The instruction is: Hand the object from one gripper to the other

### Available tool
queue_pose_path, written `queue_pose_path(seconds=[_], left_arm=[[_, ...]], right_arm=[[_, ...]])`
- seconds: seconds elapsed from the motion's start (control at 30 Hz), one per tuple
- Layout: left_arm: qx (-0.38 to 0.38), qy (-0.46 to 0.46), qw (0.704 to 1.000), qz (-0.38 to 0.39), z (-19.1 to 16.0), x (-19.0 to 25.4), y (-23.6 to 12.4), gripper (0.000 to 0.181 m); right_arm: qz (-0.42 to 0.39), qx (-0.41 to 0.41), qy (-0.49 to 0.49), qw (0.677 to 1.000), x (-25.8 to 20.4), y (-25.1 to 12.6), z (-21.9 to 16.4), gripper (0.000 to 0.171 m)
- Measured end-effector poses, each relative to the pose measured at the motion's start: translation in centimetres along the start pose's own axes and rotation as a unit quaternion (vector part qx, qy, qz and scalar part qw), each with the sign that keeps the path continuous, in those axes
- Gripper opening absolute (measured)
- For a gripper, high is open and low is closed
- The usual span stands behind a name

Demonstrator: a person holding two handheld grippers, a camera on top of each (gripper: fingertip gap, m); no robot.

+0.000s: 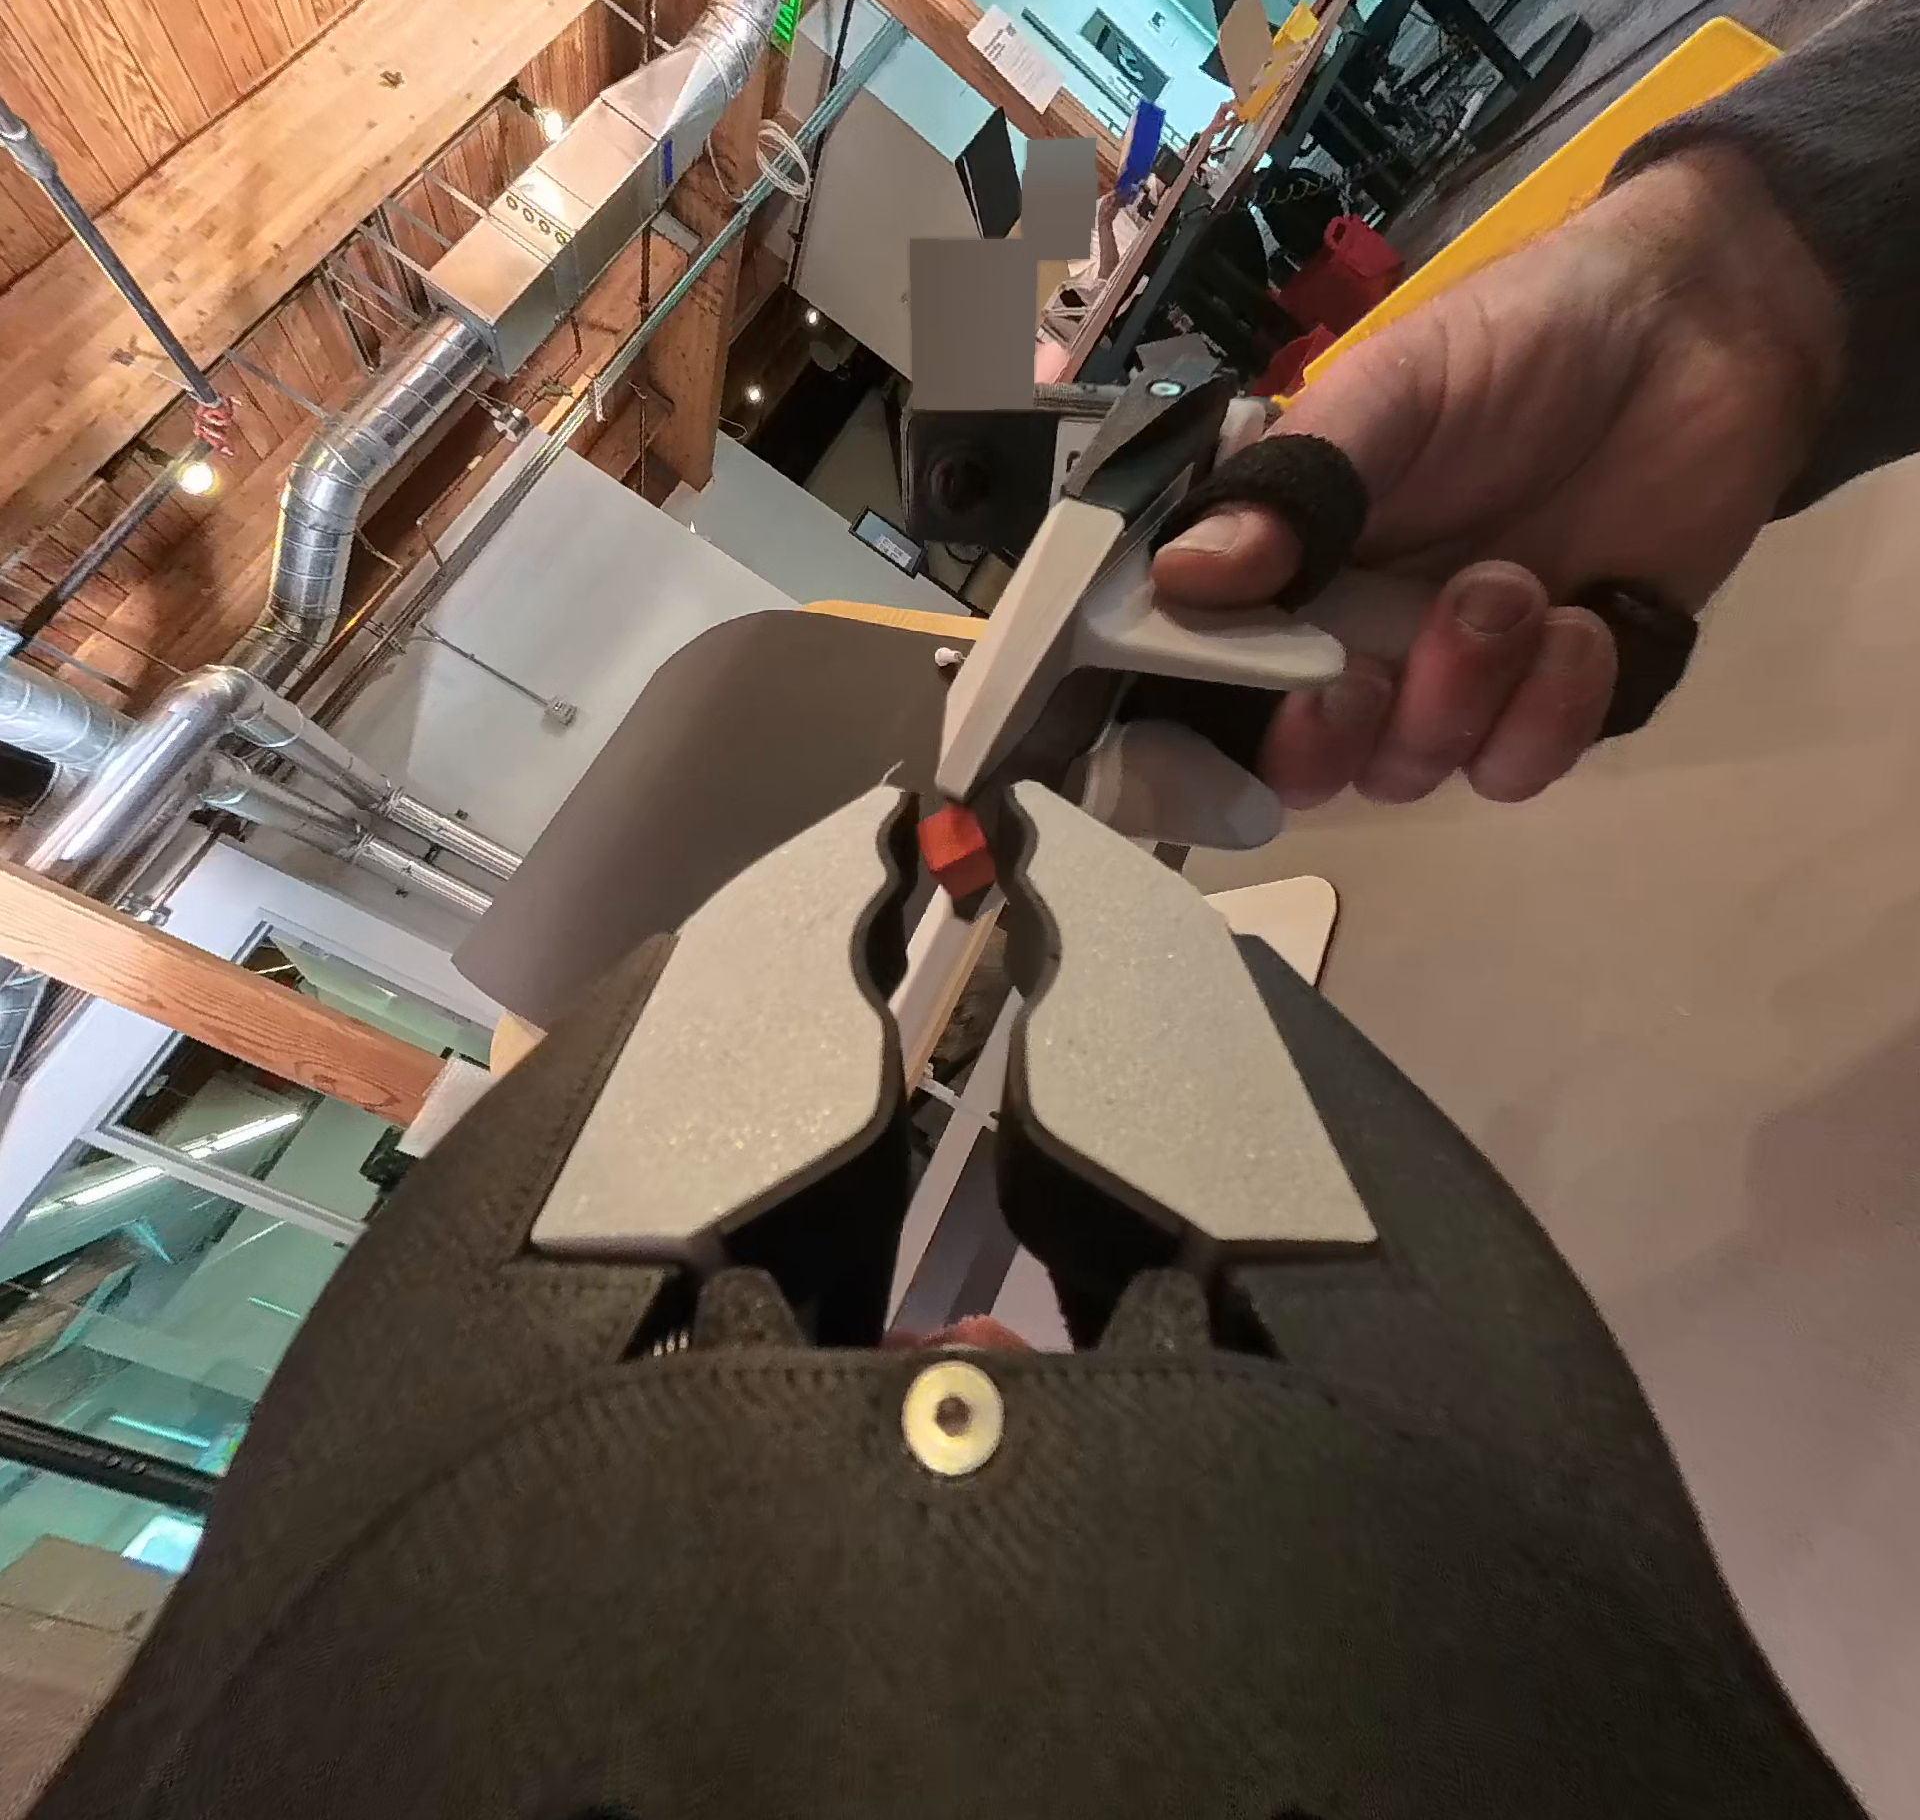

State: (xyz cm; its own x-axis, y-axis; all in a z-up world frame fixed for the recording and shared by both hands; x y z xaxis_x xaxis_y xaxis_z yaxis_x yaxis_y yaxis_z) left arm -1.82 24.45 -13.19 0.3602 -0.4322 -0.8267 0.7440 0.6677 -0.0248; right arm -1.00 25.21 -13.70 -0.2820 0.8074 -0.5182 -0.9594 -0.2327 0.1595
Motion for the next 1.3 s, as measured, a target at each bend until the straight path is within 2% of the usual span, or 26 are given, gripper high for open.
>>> queue_pose_path(seconds=[0.1, 0.27, 0.4, 0.53, 0.6, 0.7, 0.8, 0.9, 1.17, 1.3], left_arm=[[0.011, -0.038, 0.999, -0.01, 0.0, -0.3, -0.1, 0.014], [0.051, -0.166, 0.984, -0.034, -0.2, -1.7, -0.6, 0.014], [0.085, -0.282, 0.954, -0.059, -0.6, -2.5, -0.7, 0.014], [0.12, -0.374, 0.916, -0.082, -0.6, -3.0, -0.6, 0.014], [0.128, -0.413, 0.896, -0.101, -0.6, -2.9, -0.4, 0.013], [0.163, -0.48, 0.851, -0.133, -0.5, -2.6, -0.2, 0.013], [0.188, -0.525, 0.817, -0.147, -0.7, -2.5, -0.1, 0.013], [0.206, -0.558, 0.79, -0.148, -0.8, -2.5, 0.0, 0.013], [0.252, -0.622, 0.73, -0.133, -1.3, -2.7, 0.2, 0.013], [0.276, -0.651, 0.695, -0.132, -1.2, -2.7, 0.3, 0.012]], right_arm=[[-0.034, -0.006, -0.042, 0.999, 0.5, -0.8, 0.5, 0.026], [-0.112, -0.041, -0.166, 0.979, 0.5, -1.4, 1.0, 0.031], [-0.188, -0.071, -0.288, 0.936, 0.9, -1.2, 1.1, 0.036], [-0.268, -0.078, -0.453, 0.847, 0.9, -0.7, 1.4, 0.037], [-0.306, -0.083, -0.535, 0.783, 0.9, -0.3, 1.5, 0.038], [-0.344, -0.099, -0.63, 0.689, 1.0, 0.2, 1.2, 0.031], [-0.351, -0.084, -0.675, 0.644, 0.3, 0.9, 1.0, 0.024], [-0.365, -0.068, -0.676, 0.637, 0.3, 1.0, 1.2, 0.023], [-0.376, -0.026, -0.632, 0.677, 0.1, 1.3, 1.5, 0.017], [-0.381, -0.016, -0.624, 0.682, 0.1, 1.4, 1.6, 0.016]])
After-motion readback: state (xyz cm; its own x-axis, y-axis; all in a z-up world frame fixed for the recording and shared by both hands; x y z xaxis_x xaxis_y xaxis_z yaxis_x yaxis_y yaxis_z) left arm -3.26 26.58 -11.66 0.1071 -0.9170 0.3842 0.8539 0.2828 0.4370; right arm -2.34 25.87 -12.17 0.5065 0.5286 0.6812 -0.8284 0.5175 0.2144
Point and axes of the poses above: each gripper's, where its closed fingertips meet, y out along the fingers, z out of its top, x = y × z across the jaws, the point moved 2 cm from there along -y, back along the fingers, and after that the axes turned 7 degrees about -z, right-handed, at the moved point
